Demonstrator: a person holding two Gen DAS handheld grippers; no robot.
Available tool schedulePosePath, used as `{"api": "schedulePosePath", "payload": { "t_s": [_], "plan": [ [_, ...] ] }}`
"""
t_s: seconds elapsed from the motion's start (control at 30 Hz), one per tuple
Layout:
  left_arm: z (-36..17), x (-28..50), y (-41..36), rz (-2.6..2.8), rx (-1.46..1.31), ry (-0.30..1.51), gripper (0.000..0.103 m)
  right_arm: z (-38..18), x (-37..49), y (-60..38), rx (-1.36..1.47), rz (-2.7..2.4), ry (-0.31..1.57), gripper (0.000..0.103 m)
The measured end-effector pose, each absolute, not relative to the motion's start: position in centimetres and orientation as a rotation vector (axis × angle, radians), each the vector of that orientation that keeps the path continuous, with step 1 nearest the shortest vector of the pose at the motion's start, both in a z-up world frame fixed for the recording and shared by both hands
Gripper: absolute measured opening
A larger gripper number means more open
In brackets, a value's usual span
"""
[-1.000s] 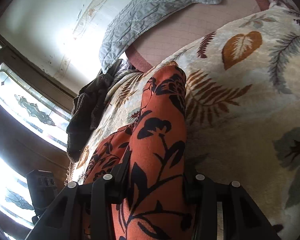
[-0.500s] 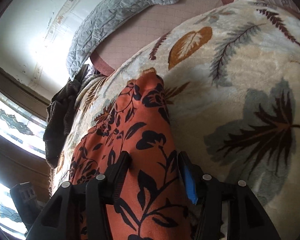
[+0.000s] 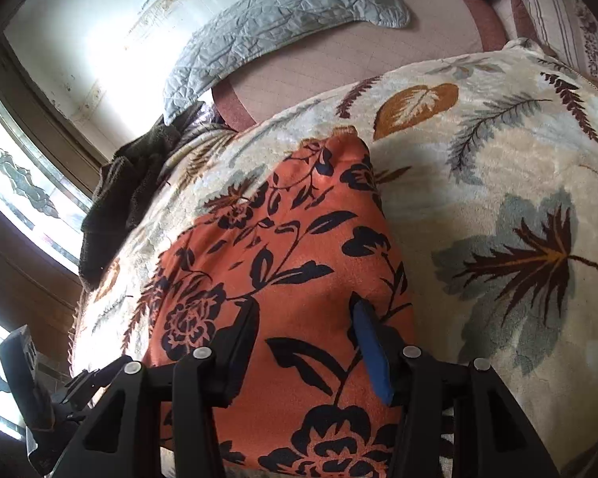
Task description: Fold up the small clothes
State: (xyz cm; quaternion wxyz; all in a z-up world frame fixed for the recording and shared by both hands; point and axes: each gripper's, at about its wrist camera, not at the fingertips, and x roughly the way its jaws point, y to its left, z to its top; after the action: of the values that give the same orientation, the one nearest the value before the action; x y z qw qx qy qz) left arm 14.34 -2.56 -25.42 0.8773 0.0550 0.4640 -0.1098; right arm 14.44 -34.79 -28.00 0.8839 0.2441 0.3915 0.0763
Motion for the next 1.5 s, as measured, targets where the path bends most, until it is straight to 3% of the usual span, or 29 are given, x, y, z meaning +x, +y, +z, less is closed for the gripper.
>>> {"api": "schedulePosePath", "payload": {
  "t_s": [0.2,0.3,0.33,0.47,1.1,1.2,1.5],
  "plan": [
    [-21.0,11.2,-2.5,-0.144,0.188,0.852,0.075,-24.9,9.4,-33.7,0.48,0.182,0.65,0.054],
    [-17.6,9.4,-2.3,-0.104,0.21,0.747,0.084,-23.1,6.7,-32.7,0.448,0.197,0.598,0.054],
    [-16.5,8.8,-2.1,-0.09,0.211,0.712,0.091,-22.5,5.9,-32.4,0.436,0.197,0.585,0.054],
    [-12.3,6.6,-1.6,-0.05,0.193,0.596,0.097,-19.9,3.1,-31.6,0.383,0.201,0.541,0.054],
    [-2.5,-1.8,0.2,0.118,0.146,0.398,0.097,-8.2,-8.2,-29.6,0.246,0.133,0.365,0.061],
    [-1.3,-2.9,0.3,0.114,0.136,0.377,0.098,-6.8,-9.7,-29.2,0.234,0.123,0.336,0.067],
    [0.9,-5.4,0.6,0.097,0.114,0.325,0.099,-4.5,-12.3,-27.1,0.159,0.107,0.29,0.068]
  ]
}}
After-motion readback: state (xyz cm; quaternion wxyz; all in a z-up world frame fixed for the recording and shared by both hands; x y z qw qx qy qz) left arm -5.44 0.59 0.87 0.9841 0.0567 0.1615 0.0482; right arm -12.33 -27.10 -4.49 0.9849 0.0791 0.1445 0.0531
